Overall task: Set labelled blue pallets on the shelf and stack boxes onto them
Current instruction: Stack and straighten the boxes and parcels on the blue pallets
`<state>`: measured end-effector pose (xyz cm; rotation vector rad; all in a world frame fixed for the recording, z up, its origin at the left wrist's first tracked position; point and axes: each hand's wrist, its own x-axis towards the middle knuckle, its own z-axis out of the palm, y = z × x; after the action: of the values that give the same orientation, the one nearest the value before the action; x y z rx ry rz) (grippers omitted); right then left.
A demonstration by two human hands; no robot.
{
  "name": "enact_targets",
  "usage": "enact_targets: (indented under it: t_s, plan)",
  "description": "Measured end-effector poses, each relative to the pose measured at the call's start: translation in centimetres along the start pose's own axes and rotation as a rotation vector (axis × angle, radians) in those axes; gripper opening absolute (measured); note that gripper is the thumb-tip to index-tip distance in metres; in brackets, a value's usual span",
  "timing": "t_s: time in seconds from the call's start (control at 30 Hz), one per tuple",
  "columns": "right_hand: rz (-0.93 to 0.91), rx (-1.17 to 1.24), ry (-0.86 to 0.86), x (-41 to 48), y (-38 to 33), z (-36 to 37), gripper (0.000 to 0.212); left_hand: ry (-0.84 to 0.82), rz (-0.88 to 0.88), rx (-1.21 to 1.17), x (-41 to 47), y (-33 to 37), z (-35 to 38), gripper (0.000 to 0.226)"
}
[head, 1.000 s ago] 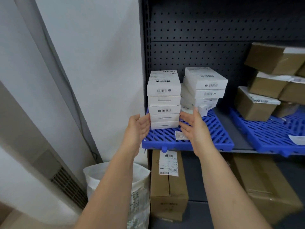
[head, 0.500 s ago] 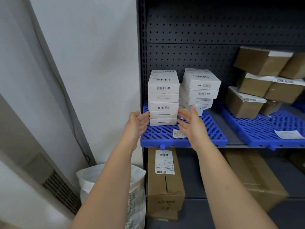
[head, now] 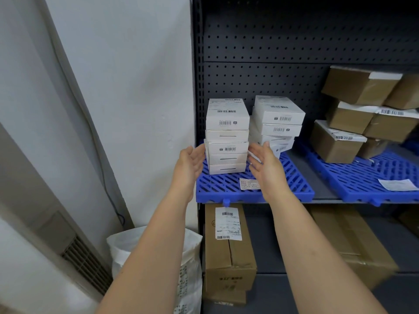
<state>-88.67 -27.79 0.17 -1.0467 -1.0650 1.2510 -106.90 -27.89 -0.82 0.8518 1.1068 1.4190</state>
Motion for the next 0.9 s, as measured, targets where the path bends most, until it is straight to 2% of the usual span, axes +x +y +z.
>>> enact_targets:
  t_s: [0.37, 0.5, 0.67, 0.9]
  plan:
    - [0.011, -0.017, -0.034, 0.0, -0.1, -0.2, 0.051, -0.009, 0.026, 0.052, -1.4, 0.2, 0.8, 0.053]
    - [-0.070, -0.050, 0.029, 0.0, -1.3, 0.1, 0.044, 0.033, 0.080, -0.012, -1.1, 1.3, 0.9, 0.050]
    - [-0.124, -0.084, -0.029, -0.3, -2.9, 1.3, 0.036, -0.008, 0.105, -0.001, -0.7, 2.4, 1.7, 0.052]
    - [-0.100, 0.007, -0.014, -0.4, -2.9, 0.9, 0.042, 0.000, 0.119, 0.036, -1.2, 2.5, 1.6, 0.053]
